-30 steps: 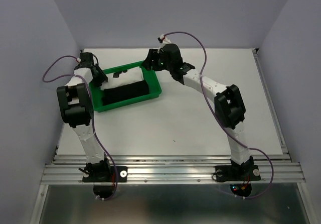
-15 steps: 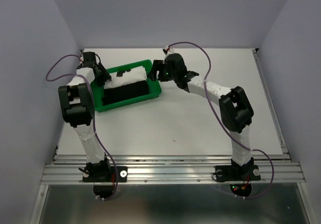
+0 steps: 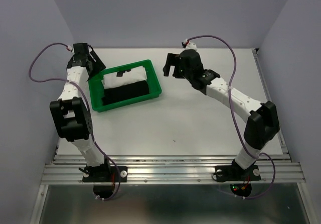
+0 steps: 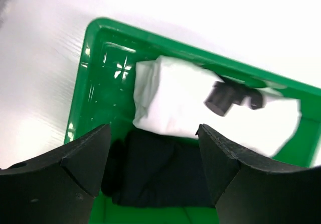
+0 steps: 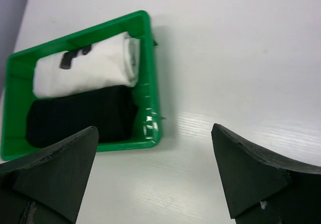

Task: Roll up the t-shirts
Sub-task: Place the T-shirt in the bin, then reset both arms

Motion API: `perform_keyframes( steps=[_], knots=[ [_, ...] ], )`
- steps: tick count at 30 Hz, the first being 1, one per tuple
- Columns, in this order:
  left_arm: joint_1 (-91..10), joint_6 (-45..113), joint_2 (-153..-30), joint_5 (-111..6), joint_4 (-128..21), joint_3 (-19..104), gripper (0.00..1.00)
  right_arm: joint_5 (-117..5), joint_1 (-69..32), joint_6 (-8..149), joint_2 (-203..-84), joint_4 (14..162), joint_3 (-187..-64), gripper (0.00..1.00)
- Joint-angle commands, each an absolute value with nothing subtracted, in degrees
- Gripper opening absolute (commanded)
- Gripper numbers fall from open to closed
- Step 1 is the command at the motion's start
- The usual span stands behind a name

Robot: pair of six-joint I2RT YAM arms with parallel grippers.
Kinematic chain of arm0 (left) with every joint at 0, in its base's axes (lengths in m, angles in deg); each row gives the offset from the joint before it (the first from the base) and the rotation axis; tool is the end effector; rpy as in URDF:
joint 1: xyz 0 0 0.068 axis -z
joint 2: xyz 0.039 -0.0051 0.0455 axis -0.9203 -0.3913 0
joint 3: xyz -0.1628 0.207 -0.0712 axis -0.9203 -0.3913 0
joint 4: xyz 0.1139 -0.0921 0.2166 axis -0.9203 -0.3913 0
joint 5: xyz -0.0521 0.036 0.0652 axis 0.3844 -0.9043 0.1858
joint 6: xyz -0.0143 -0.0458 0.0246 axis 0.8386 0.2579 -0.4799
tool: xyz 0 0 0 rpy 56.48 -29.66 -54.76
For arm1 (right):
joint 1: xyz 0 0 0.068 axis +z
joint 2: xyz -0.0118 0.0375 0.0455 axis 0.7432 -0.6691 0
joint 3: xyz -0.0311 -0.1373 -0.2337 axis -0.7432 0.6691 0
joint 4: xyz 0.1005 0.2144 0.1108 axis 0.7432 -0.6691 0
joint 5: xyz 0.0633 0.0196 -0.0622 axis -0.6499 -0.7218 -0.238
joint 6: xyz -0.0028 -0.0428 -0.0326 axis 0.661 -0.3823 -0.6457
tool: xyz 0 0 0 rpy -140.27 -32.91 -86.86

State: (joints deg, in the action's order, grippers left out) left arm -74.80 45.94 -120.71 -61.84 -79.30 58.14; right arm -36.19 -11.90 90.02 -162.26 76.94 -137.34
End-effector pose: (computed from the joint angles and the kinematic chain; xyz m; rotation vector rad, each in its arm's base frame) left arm 0.4188 0.0583 0.2812 -0.6349 2.2025 -0.1235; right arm 0.3414 0.2397 0.3340 -0.0304 2.0172 0.4932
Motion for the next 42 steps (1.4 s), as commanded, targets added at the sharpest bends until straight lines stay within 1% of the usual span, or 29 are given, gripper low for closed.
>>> perform_keyframes(
  steps=[1,6,8,10,11,12,14,21,22,25,31,37,42],
  knots=[
    [-73.74,44.61,-108.92,-62.8,-79.75,56.67,0.81,-22.52,-11.53,89.36,-155.36,68.06,-131.81,1.0],
    [-69.45,44.09,-95.76,-61.99,-76.77,46.93,0.81,-17.05,-11.53,90.49,-146.31,60.87,-123.02,1.0],
    [-67.77,44.08,-92.31,-62.95,-76.76,44.63,0.81,-15.38,-11.53,91.55,-141.74,58.31,-120.3,1.0],
    [-64.43,44.08,-87.74,-63.4,-77.37,41.46,0.81,-15.02,-11.53,92.51,-136.38,55.5,-114.43,1.0],
    [-63.37,44.08,-86.25,-63.57,-77.38,40.58,0.81,-15.2,-11.53,92.95,-134.45,54.7,-114.4,1.0],
    [-62.32,44.17,-83.45,-63.92,-77.72,38.92,0.81,-15.63,-11.53,93.31,-132.52,53.48,-111.61,1.0],
    [-59.24,45.31,-81.06,-64.1,-78.95,37.94,0.81,-16.51,-11.53,94.36,-126.91,52.07,-109.31,1.0],
    [-50.54,49.35,-72.36,-63.14,-80.72,33.73,0.84,-13.97,-11.53,99.02,-115.29,41.71,-104.82,1.0],
    [-49.49,49.88,-71.74,-63.14,-80.54,33.2,0.84,-13.27,-11.53,101.46,-114.49,40.64,-104.99,1.0],
    [-45.18,51.37,-69.89,-62.96,-79.84,30.47,0.84,-15.72,-11.53,101.3,-111.76,40.37,-104.99,1.0],
    [-37.8,51.82,-67.6,-63.84,-78.35,25.81,0.84,-15.73,-11.53,104.47,-110.7,37.3,-104.64,1.0],
    [-34.72,50.85,-67.07,-62.78,-76.94,24.49,0.84,-16.34,-11.53,106.58,-110.44,36.68,-103.32,1.0],
    [-34.54,50.67,-67.86,-62.61,-76.5,24.84,0.84,-15.9,-11.53,107.46,-110.96,37.03,-102.88,1.0]
  ],
)
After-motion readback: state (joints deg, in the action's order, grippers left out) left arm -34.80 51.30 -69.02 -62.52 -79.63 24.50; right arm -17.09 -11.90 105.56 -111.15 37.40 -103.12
